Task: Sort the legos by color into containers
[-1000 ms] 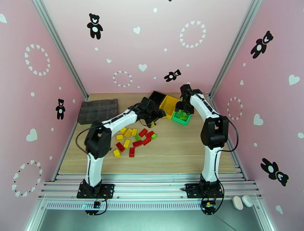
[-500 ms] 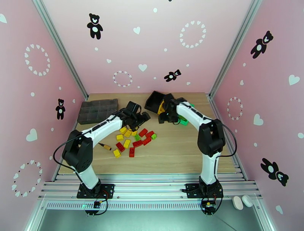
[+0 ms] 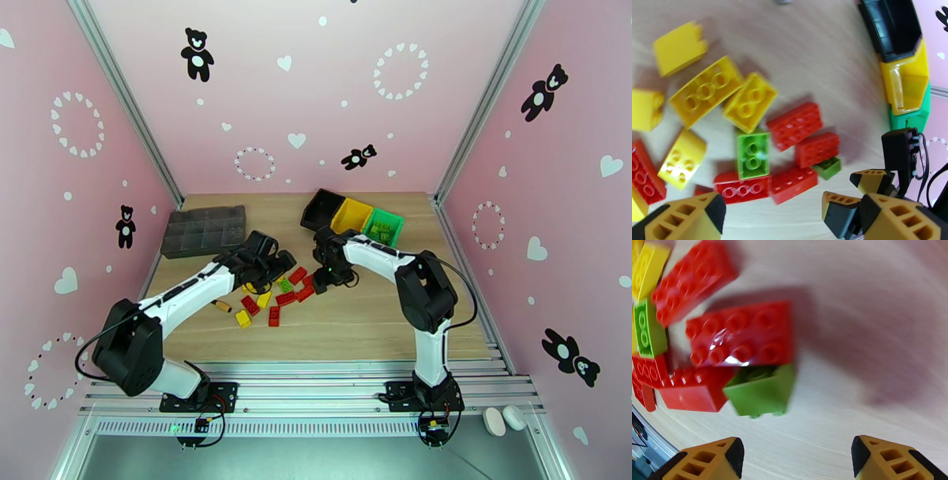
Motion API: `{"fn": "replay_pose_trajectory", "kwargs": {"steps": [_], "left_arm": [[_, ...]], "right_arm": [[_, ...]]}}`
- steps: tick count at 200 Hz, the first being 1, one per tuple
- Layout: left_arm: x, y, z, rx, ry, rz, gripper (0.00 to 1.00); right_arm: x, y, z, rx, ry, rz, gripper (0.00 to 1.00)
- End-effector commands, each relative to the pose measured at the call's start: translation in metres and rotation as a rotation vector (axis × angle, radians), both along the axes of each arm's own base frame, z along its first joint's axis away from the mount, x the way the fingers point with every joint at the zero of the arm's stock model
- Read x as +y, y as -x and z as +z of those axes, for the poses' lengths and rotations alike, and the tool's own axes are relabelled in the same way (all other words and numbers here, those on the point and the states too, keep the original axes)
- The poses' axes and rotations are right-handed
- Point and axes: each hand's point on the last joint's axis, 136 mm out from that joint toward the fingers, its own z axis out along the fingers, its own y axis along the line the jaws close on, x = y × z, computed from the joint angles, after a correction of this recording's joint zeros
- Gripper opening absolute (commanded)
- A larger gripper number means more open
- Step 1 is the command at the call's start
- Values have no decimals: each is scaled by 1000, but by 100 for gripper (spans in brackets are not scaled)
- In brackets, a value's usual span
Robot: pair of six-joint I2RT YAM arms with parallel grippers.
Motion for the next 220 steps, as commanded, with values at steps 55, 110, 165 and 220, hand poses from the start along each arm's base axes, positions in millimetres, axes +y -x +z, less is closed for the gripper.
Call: {"fn": "replay_pose_trajectory", "kwargs": {"steps": [55, 110, 165, 220], "left_arm": [[13, 6, 0, -6, -6, 49, 96], [13, 6, -3, 5, -8, 45, 96], [6, 3, -4, 13, 2, 16, 96], [-24, -9, -13, 43, 88, -60, 96]], "right_arm": [[6, -19, -15, -16, 61, -4, 68], [15, -31, -16, -19, 61, -10, 63], [17, -34, -14, -25, 62, -23, 48], [12, -38, 10, -70, 43, -68, 37]]}}
